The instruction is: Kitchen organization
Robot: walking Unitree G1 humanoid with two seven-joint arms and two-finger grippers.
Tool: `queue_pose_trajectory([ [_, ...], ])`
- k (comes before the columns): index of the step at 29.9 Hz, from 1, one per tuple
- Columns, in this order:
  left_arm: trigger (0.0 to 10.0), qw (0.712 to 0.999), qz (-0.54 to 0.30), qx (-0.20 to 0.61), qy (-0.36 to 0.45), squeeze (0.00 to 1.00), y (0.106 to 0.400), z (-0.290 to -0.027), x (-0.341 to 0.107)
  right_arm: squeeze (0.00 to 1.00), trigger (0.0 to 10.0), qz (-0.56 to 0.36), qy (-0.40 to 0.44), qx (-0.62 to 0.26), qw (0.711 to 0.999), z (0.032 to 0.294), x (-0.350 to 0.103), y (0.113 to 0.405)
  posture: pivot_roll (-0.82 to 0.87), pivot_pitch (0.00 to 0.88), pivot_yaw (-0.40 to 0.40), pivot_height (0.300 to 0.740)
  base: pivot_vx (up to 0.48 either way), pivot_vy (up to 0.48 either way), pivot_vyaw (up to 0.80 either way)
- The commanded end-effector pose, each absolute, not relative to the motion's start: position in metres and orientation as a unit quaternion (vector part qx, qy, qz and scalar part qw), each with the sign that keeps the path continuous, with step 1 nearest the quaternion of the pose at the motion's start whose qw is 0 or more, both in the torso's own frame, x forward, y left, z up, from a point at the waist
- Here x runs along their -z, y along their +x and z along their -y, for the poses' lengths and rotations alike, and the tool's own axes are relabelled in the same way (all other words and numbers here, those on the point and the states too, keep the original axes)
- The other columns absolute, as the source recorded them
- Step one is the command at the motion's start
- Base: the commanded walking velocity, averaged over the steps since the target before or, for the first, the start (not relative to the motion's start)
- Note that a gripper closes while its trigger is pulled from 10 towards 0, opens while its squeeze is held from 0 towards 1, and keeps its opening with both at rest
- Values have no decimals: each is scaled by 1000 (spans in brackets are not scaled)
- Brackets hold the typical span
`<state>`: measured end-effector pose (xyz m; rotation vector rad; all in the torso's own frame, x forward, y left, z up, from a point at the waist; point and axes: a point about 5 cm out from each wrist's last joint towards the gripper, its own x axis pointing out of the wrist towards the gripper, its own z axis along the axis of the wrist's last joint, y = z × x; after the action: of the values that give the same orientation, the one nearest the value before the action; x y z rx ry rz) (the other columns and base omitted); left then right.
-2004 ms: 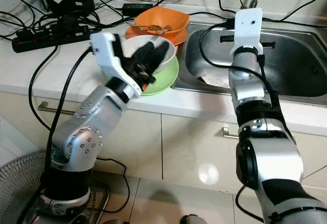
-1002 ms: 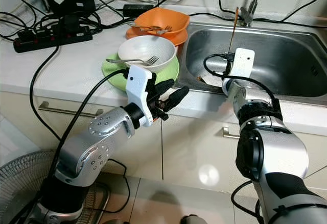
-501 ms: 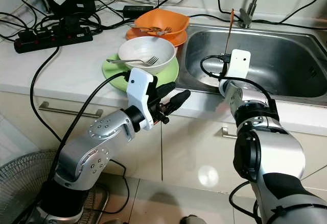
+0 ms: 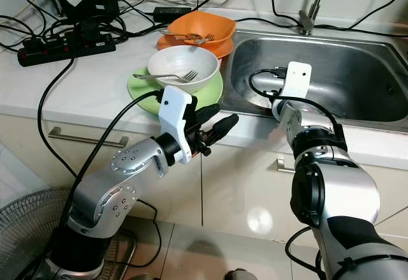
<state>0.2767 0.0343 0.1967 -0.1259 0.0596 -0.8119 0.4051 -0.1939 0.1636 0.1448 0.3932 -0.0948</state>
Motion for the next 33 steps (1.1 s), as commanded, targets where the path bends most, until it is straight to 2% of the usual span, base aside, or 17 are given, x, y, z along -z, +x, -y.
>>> queue_pose_trajectory([
  [1,10000,916,-26,396,-57,0,275,-35,-199,0,10000,-214,75,41,973,190,-150,401,36,41,-4,732,0,0,0],
  [7,10000,919,-20,389,-54,0,276,-37,-200,0,10000,-140,77,42,986,190,-170,408,36,43,-2,732,0,0,0],
  [9,10000,933,12,357,-50,0,283,-42,-206,0,10000,-65,78,39,994,189,-192,413,32,46,1,732,0,0,0],
  [17,10000,939,46,337,-46,0,288,-46,-215,0,10000,59,43,33,997,182,-217,413,30,48,2,732,0,0,0],
  [22,10000,951,108,286,-39,0,292,-54,-227,0,10000,195,22,19,980,170,-227,396,20,53,3,732,0,0,0],
  [27,10000,959,153,236,-14,0,296,-66,-234,0,10000,254,9,6,967,156,-216,375,14,58,2,732,0,0,0],
  [33,10000,964,178,195,17,0,295,-74,-237,0,10000,260,13,6,965,144,-196,358,13,62,1,732,0,0,0],
])
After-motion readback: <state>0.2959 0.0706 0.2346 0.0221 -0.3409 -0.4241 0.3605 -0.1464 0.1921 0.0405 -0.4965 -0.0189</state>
